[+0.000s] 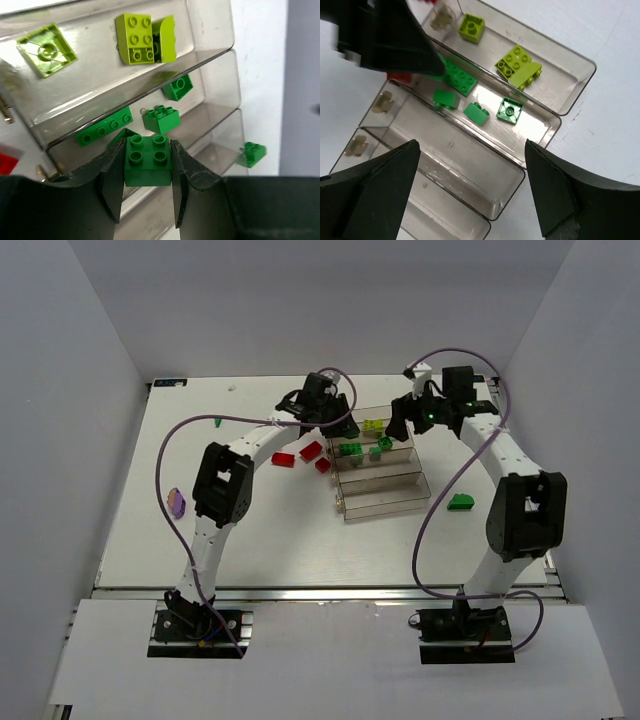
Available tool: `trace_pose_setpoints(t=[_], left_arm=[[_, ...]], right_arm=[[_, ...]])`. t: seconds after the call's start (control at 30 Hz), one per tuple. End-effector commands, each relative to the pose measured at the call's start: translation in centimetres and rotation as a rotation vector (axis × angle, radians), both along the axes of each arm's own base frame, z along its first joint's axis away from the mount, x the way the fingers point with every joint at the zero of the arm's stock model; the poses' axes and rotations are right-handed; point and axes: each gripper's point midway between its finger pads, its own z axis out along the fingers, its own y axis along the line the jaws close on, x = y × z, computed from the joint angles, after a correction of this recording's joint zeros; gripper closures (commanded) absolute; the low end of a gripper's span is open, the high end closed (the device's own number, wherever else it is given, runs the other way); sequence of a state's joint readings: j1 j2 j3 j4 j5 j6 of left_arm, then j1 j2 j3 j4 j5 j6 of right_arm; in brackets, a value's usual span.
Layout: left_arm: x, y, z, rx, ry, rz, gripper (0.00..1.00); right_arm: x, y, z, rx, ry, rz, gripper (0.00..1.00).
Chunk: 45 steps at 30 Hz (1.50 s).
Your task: Sort the legos into containers by color
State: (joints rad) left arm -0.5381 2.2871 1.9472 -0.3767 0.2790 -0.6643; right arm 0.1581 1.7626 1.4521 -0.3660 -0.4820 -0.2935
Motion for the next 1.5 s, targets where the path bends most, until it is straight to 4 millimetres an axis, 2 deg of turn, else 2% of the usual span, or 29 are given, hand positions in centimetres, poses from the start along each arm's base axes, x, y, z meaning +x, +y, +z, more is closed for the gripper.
trace_pose_setpoints(t=[0.0,0.2,0.33,0.4,0.5,0.53,0.6,0.63,0.67,0.7,0.73,0.77,0.8,0.83,0.87,0.9,0.93,0.97,1.0,1.03,1.07,1.13,1.17,1.2,1.23,1.27,1.33,1.4,1.47], left_arm=[[-0.5,0.2,-0.2,0.116,-0.011,-0.022,0.68],[-0.4,-0.1,-0.7,0.142,-0.015,-0.010,0.52],[-0.3,-0.4,0.4,0.124,-0.029,-0.010,0.39],[-0.2,-0.5,1.3,0.112,-0.043,-0.009,0.02],[-0.3,-0.2,2.9,0.104,-0.067,-0.003,0.02],[-0.4,-0.1,3.4,0.102,-0.075,-0.001,0.02],[-0.8,0.3,3.6,0.108,-0.081,0.007,0.02],[-1.0,0.6,5.3,0.097,-0.109,0.010,0.02],[-0.9,1.0,6.0,0.100,-0.132,0.028,0.02],[-1.4,1.7,5.3,0.117,-0.122,0.037,0.02],[-1.8,2.3,7.2,0.104,-0.154,0.050,0.02],[-1.7,2.8,7.9,0.102,-0.177,0.071,0.02],[-2.1,3.7,7.0,0.117,-0.162,0.083,0.02],[-2.3,4.2,7.4,0.111,-0.169,0.091,0.02],[-2.5,4.7,9.4,0.084,-0.203,0.105,0.02],[-2.5,5.6,9.7,0.079,-0.209,0.122,0.02],[-3.1,6.3,8.7,0.089,-0.187,0.126,0.02],[-3.3,7.0,10.3,0.069,-0.214,0.140,0.02],[-3.4,8.0,10.3,0.068,-0.211,0.159,0.02],[-3.9,8.8,9.2,0.074,-0.190,0.170,0.02],[-4.3,9.7,10.3,0.057,-0.206,0.185,0.02],[-4.5,11.6,10.2,0.040,-0.197,0.231,0.02],[-5.3,12.6,8.3,0.055,-0.160,0.245,0.02],[-5.4,14.1,9.2,0.039,-0.173,0.278,0.02],[-5.6,14.7,9.2,0.019,-0.170,0.300,0.02],[-6.3,15.7,7.6,0.028,-0.134,0.316,0.02],[-6.7,17.4,8.3,-0.003,-0.141,0.361,0.02],[-7.3,18.9,7.2,-0.002,-0.112,0.395,0.02],[-7.9,19.5,7.2,-0.035,-0.100,0.414,0.02]], right_arm=[[-1.9,0.3,3.1,0.063,-0.055,0.119,0.11],[-2.4,-1.9,3.4,0.046,-0.065,0.053,0.11],[-3.2,-3.8,2.0,-0.004,-0.026,0.000,0.10],[-4.0,-5.2,1.2,-0.032,-0.010,-0.032,0.11],[-5.2,-6.7,0.7,-0.051,0.013,-0.059,0.11],[-5.7,-8.2,0.3,-0.071,0.037,-0.084,0.11],[-6.4,-9.7,0.1,-0.086,0.051,-0.104,0.11],[-7.0,-10.2,-0.4,-0.100,0.068,-0.109,0.11],[-7.8,-11.3,-0.8,-0.125,0.090,-0.119,0.10],[-8.3,-11.9,-1.1,-0.136,0.100,-0.116,0.11],[-9.1,-12.2,-1.7,-0.144,0.120,-0.107,0.11],[-10.1,-12.9,-1.9,-0.161,0.126,-0.075,0.11],[-10.7,-13.0,-2.1,-0.168,0.131,-0.056,0.11],[-11.4,-13.1,-2.4,-0.172,0.135,-0.031,0.11],[-12.2,-13.2,-2.8,-0.177,0.142,-0.002,0.11],[-12.9,-13.4,-3.4,-0.207,0.142,0.044,0.11],[-13.2,-13.8,-3.9,-0.236,0.150,0.044,0.11],[-13.6,-14.2,-4.9,-0.251,0.173,0.037,0.11],[-13.4,-14.5,-5.1,-0.253,0.184,-0.001,0.12],[-13.3,-15.0,-5.8,-0.261,0.218,-0.030,0.12],[-13.1,-15.2,-5.9,-0.260,0.234,-0.064,0.14],[-12.8,-15.6,-6.2,-0.239,0.294,-0.165,0.14],[-12.6,-15.9,-6.7,-0.237,0.320,-0.207,0.14],[-12.4,-16.3,-7.1,-0.239,0.341,-0.256,0.14],[-12.5,-16.5,-7.6,-0.235,0.372,-0.291,0.14],[-12.5,-16.5,-7.8,-0.235,0.378,-0.291,0.13],[-12.8,-16.1,-7.7,-0.238,0.370,-0.237,0.12],[-12.9,-15.9,-7.4,-0.255,0.337,-0.158,0.11],[-13.7,-15.7,-7.3,-0.305,0.281,0.007,0.11]])
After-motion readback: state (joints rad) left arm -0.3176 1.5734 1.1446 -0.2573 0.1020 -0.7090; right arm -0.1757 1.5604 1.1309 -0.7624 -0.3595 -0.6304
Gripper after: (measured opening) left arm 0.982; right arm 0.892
